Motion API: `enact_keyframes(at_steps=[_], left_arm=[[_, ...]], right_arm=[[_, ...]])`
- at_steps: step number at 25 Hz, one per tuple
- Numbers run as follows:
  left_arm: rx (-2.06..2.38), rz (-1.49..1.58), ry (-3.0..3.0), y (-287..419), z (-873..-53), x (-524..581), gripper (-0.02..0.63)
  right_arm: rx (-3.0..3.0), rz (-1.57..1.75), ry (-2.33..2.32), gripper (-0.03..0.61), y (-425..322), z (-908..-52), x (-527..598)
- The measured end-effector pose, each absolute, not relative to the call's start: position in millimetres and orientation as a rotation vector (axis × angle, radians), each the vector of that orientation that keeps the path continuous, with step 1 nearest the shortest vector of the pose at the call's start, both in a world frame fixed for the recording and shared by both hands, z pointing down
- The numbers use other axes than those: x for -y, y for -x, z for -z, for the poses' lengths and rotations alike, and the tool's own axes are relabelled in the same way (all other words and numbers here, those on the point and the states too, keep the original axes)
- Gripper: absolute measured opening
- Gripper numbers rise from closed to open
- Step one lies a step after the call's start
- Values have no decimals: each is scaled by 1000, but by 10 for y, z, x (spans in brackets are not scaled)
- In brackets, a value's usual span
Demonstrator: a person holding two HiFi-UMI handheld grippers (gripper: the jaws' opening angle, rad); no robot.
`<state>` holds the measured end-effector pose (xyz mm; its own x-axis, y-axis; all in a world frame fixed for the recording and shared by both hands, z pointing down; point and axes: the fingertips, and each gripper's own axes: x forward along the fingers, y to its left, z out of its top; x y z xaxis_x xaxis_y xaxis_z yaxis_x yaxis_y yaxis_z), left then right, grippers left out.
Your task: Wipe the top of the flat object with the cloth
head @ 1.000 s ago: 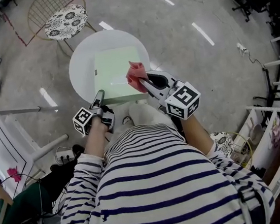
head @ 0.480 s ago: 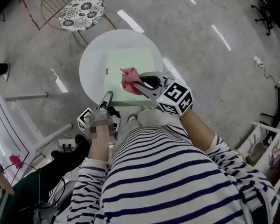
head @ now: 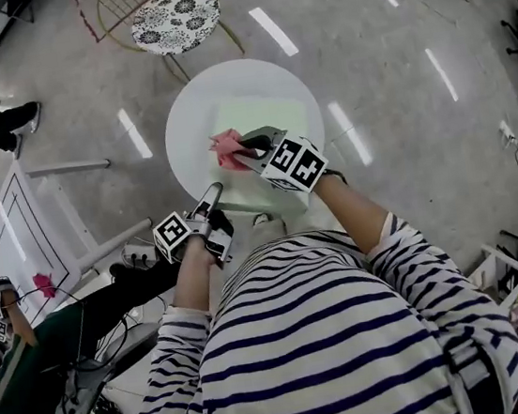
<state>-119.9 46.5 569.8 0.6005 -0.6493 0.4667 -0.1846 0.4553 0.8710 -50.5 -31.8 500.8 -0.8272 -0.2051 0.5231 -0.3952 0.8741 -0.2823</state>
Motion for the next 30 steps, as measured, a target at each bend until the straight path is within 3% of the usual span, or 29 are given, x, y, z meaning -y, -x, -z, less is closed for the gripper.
enact_keyframes(at_steps=[11,30], left_arm=[[910,363,-1086,1081,-5690,-609,285],[878,330,-1106,1167,-5698,-478,285]], right_arm=[[2496,-395,-171,49,792,-5355,89],[2356,-454,-389,49,617,-6077,1132]])
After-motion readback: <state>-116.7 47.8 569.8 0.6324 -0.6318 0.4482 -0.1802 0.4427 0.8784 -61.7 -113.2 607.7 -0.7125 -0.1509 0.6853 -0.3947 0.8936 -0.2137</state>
